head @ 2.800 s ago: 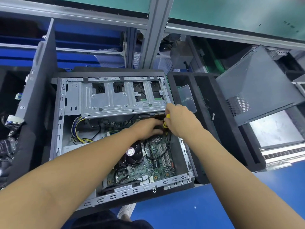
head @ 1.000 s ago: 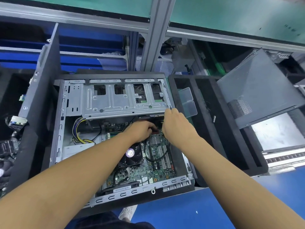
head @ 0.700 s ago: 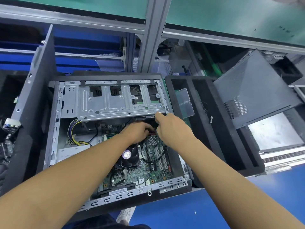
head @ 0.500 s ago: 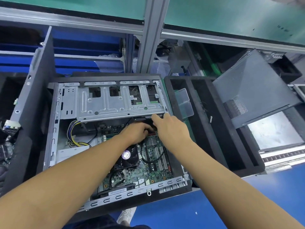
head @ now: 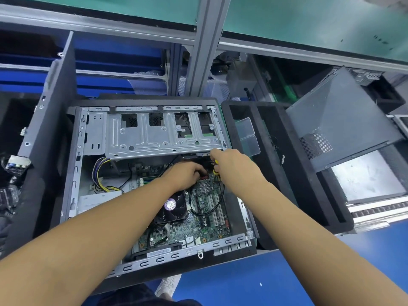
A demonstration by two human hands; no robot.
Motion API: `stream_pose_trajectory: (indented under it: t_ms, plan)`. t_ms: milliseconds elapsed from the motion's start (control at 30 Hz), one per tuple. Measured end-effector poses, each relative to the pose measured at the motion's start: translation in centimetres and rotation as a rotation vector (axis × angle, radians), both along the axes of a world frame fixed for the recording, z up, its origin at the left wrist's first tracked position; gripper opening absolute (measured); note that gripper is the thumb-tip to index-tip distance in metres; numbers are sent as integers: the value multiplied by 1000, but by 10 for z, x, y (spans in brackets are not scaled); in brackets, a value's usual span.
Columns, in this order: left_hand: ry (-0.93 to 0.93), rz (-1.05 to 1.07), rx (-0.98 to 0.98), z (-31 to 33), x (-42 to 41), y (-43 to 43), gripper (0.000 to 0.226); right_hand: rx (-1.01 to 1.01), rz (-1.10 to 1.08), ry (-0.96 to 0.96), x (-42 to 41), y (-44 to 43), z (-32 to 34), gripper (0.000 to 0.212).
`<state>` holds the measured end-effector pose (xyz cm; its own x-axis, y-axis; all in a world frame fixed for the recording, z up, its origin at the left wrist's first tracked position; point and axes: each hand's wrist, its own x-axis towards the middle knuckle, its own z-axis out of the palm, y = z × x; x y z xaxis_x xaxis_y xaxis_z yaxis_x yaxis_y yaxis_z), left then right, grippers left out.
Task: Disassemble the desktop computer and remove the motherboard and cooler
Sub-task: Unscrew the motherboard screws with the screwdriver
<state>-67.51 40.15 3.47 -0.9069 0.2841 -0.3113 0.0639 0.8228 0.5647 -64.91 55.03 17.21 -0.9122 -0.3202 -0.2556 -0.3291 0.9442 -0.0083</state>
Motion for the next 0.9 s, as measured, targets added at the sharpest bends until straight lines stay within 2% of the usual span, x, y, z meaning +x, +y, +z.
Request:
stream_pose_trajectory:
  t_ms: [67, 133, 233, 333, 400, 467, 600, 667, 833, 900]
  plan:
    - [0, 2, 6, 1, 0, 0, 34, -46, 7, -35, -1, 1, 0, 22]
    - [1, -12, 3, 2, 1, -1, 35, -72, 22, -28, 0, 0, -2, 16]
    - [7, -32, 6, 0, 0, -1, 37, -16, 47, 8, 1, -2, -5, 25]
    - [15, -21, 10, 0, 0, -1, 36, -8, 39, 62, 4, -5, -3, 14]
    - [16, -25, -3, 2, 0, -1, 35, -26, 51, 62, 3, -7, -2, 29]
    - [12, -25, -7, 3, 0, 0, 35, -41, 55, 27, 0, -7, -1, 34]
    - [9, -24, 1, 5, 1, 0, 36, -80, 52, -6, -3, -2, 1, 26]
    - [14, -38, -4, 6, 1, 0, 35, -126, 62, 16, -3, -1, -1, 14]
    - [4, -34, 12, 4, 1, 0, 36, -147, 44, 9, -3, -1, 1, 24]
    - [3, -16, 16, 4, 1, 0, 36, -150, 49, 12, -4, -1, 3, 36]
